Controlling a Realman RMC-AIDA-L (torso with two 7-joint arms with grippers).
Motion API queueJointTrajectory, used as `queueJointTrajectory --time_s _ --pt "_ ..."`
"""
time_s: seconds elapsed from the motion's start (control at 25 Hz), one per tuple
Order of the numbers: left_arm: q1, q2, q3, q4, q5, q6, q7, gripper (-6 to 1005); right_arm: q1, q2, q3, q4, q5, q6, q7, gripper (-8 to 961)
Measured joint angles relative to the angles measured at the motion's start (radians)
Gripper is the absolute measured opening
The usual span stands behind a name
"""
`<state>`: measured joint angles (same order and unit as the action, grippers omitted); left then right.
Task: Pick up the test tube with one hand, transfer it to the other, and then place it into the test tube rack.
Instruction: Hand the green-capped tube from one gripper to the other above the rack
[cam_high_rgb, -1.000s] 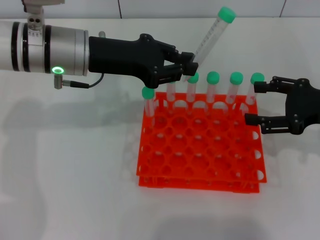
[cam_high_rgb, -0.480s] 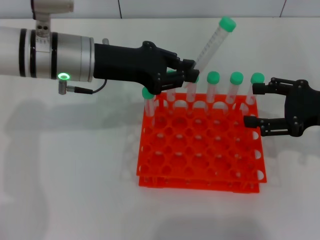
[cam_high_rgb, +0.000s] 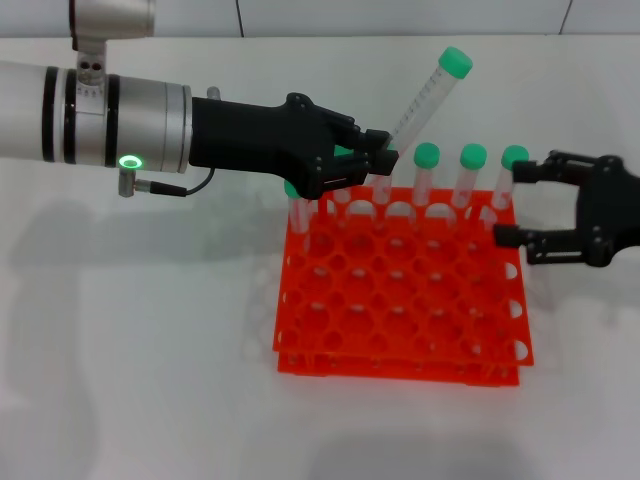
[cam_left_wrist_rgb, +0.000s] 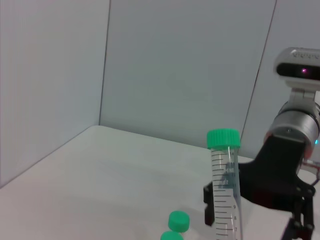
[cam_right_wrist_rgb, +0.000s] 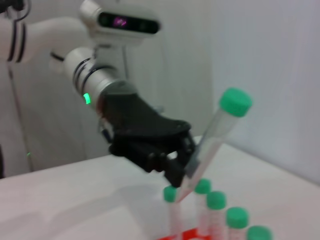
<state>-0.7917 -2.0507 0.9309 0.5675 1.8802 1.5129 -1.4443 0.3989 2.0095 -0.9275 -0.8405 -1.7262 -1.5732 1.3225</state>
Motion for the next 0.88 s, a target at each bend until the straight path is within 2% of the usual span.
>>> queueJointTrajectory --time_s 0.4,0.88 --pt "0.005 0.001 -0.001 0.001 -0.001 0.008 0.011 181 -0.023 -0.001 0.084 -0.007 0.075 -0.006 0.016 856" --pt "0.012 0.000 -0.006 0.002 -0.007 0.007 0.013 179 -0.008 0.001 0.075 -0.013 0.133 0.004 0.027 856"
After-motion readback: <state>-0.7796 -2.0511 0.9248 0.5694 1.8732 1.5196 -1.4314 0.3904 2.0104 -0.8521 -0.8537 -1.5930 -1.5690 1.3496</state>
